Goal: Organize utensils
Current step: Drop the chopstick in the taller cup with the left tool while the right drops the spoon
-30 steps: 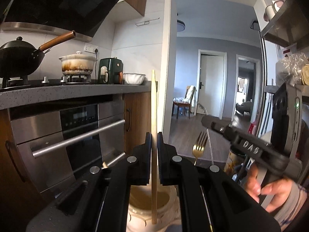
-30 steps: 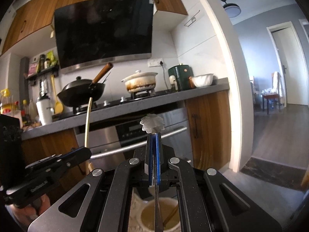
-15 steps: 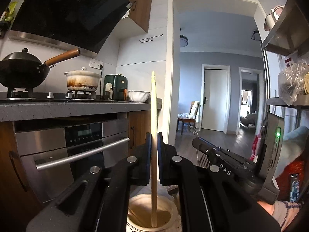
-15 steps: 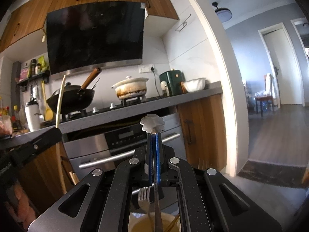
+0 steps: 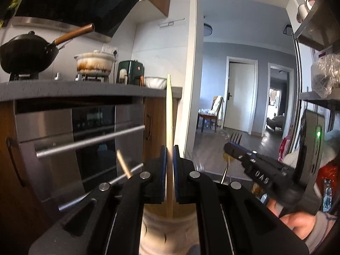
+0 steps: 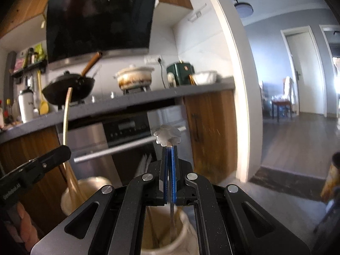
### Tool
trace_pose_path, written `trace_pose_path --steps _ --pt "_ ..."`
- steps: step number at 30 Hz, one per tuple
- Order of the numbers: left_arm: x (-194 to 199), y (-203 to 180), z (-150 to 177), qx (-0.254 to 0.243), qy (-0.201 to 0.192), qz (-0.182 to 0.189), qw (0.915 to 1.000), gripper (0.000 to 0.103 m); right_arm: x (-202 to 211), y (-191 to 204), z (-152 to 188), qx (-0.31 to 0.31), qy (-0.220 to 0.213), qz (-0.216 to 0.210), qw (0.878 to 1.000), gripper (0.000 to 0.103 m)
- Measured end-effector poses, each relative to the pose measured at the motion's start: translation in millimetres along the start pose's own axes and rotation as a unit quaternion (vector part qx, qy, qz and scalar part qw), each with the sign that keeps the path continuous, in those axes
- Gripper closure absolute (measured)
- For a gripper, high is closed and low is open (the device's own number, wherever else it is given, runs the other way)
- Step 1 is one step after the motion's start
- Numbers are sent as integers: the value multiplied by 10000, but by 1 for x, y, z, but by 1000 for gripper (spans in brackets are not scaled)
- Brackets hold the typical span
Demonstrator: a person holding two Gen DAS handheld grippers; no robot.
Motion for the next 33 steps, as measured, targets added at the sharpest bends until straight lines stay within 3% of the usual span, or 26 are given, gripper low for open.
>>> trace_pose_path --steps 10,18,20,22,24,28,33 --pt "-6 -9 33 -151 392 108 9991 97 9 -5 19 -125 212 8 9997 99" --pt "-10 -11 37 -188 466 150 9986 96 10 -15 21 -309 231 149 9991 97" --pt "-7 -10 37 -143 437 157 9988 93 8 -19 23 -407 281 152 9987 97" --pt "-6 -8 35 -125 399 129 9990 78 6 -23 24 -504 327 131 9981 97" --pt "-4 -6 34 -102 349 122 9993 70 6 -23 25 -500 319 148 9981 97" --pt "0 -5 32 -107 311 94 9994 69 6 -25 25 -507 315 189 9980 96" --pt "4 -6 31 -124 276 75 9995 62 9 -29 21 -622 296 221 9974 82"
Point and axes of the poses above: each gripper's, at about its wrist camera, not at the fingertips, and x roughly against the way its jaws point, y to its left, z to its underside, the point moved 9 cm from there along -x, roughly the way its jaws point, and after that the axes turned 4 degrees about -x, right-handed, at the moved point
